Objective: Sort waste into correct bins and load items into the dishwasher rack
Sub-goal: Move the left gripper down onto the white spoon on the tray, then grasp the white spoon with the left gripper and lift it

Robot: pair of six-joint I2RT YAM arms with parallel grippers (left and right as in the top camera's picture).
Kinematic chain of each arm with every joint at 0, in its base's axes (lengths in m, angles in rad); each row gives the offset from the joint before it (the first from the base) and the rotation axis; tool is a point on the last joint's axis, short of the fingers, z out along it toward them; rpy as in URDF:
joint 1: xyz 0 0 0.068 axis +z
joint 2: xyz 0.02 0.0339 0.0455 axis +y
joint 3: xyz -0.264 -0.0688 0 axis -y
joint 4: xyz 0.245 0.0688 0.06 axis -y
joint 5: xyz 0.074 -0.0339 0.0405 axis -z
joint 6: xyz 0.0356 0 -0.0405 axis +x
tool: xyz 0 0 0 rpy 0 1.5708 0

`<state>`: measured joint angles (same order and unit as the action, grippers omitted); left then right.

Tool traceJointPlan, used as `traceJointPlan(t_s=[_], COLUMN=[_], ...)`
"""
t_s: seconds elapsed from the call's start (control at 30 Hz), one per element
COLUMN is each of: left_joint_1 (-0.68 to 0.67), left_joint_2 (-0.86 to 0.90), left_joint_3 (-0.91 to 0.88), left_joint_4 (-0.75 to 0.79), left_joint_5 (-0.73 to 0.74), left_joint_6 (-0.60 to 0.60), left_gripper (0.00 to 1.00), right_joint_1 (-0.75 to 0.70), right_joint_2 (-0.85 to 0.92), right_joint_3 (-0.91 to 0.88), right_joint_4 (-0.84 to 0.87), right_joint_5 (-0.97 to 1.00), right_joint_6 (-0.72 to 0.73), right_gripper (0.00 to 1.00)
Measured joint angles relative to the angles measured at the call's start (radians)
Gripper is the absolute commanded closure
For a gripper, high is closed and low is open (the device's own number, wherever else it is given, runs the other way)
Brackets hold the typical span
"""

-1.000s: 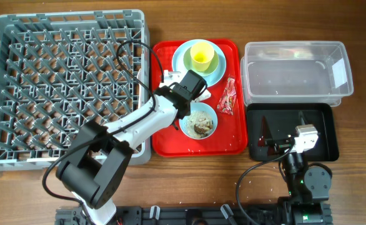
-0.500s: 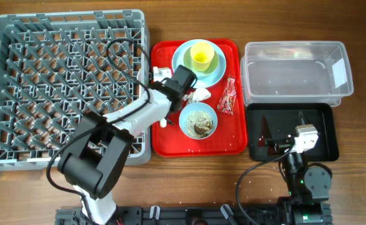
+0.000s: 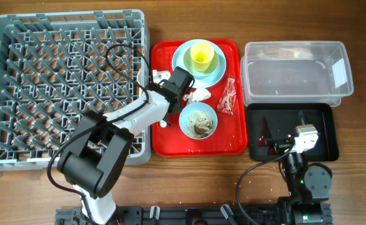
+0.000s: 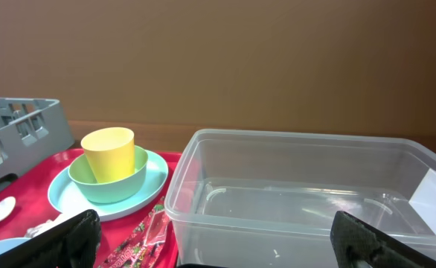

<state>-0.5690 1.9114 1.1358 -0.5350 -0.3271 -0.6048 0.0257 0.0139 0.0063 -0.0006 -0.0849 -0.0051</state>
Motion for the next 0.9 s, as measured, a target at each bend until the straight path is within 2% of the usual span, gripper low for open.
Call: traceJointPlan(t_s=[0.07, 0.13, 0.23, 0.9], left_joint_1=[0.0, 0.0, 0.0, 0.0], left_joint_2=[0.0, 0.0, 0.0, -0.002], left_joint_3=[0.0, 0.0, 0.0, 0.0], left_joint_4=[0.005, 0.015, 0.028, 0.035], left_joint_5=[0.013, 0.046, 0.072, 0.093], left_joint_6=[0.0, 0.0, -0.001, 0.019], left_gripper=[0.75, 0.79, 0.94, 0.96], right_joint_1=[0.0, 0.0, 0.0, 0.0], right_joint_2=[0.0, 0.0, 0.0, 0.0], right_joint_3=[0.0, 0.0, 0.0, 0.0], right_joint_4=[0.0, 0.0, 0.0, 0.0], right_joint_5=[0.0, 0.0, 0.0, 0.0], right_joint_6=[0.0, 0.0, 0.0, 0.0], right_gripper=[0.0, 0.0, 0.0, 0.0])
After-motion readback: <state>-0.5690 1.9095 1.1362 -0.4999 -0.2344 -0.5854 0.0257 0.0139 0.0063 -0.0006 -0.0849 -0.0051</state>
